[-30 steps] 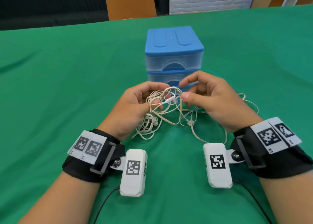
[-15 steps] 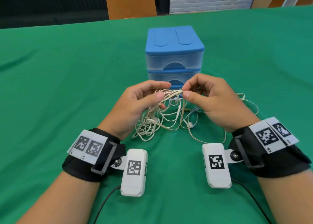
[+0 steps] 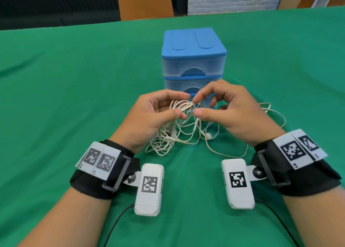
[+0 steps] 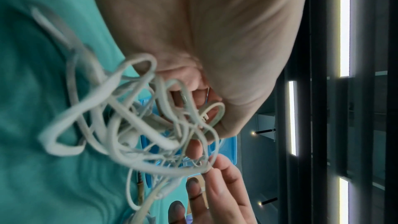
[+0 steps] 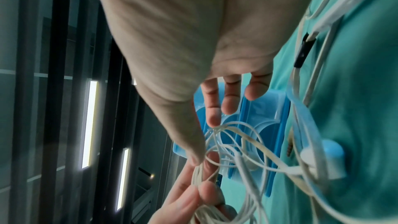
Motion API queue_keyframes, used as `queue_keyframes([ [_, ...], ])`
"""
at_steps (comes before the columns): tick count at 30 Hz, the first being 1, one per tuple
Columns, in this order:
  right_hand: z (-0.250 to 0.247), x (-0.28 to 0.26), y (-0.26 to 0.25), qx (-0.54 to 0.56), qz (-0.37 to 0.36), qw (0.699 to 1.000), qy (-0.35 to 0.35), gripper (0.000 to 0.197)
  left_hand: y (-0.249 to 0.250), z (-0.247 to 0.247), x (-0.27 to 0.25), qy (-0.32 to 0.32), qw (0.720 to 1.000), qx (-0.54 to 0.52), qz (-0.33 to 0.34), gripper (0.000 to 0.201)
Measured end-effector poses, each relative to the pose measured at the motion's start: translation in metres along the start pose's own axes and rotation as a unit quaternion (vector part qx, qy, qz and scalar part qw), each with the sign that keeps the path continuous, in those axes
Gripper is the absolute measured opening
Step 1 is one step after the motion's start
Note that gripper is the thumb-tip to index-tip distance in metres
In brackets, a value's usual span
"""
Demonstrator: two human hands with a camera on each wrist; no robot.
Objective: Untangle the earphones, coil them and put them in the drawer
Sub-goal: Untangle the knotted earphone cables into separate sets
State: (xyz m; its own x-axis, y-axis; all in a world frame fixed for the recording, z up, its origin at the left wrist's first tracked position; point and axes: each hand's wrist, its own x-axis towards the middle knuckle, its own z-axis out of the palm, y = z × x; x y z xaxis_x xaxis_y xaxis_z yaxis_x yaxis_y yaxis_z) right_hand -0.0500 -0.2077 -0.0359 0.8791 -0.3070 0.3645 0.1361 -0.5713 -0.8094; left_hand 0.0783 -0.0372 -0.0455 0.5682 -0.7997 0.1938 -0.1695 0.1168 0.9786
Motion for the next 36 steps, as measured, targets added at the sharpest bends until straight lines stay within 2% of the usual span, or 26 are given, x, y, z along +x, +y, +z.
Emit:
queue_keyframes([
  [4,-0.0011,0.0019,0.0059,-0.015,0.017,0.999,0.030,0.016,0.0011,0.0012,-0.0010,-0.009,1.000,-0.013,-0.005,0.036],
  [10,0.0005,0.0029,0.0042,0.003,0.022,0.999,0.038,0.009,0.0027,0.0013,-0.0014,-0.023,0.999,-0.020,-0.010,0.039],
  [19,0.0001,0.0046,0.0062,0.106,0.045,0.980,0.165,0.010,0.0034,0.0025,-0.0008,0.003,0.999,0.006,-0.040,0.036],
  [26,0.0011,0.0048,0.0054,0.140,0.055,0.979,0.135,0.013,-0.0012,0.0000,0.0007,0.010,0.999,0.018,-0.046,0.037],
  [32,-0.0009,0.0040,0.0040,0.189,0.040,0.968,0.157,0.014,-0.0014,-0.0032,0.0016,0.022,0.997,0.060,-0.043,0.048],
  [36,0.0033,0.0030,0.0026,0.161,0.086,0.978,0.097,0.020,-0.0024,-0.0049,0.0026,0.059,0.995,0.063,-0.043,0.039],
])
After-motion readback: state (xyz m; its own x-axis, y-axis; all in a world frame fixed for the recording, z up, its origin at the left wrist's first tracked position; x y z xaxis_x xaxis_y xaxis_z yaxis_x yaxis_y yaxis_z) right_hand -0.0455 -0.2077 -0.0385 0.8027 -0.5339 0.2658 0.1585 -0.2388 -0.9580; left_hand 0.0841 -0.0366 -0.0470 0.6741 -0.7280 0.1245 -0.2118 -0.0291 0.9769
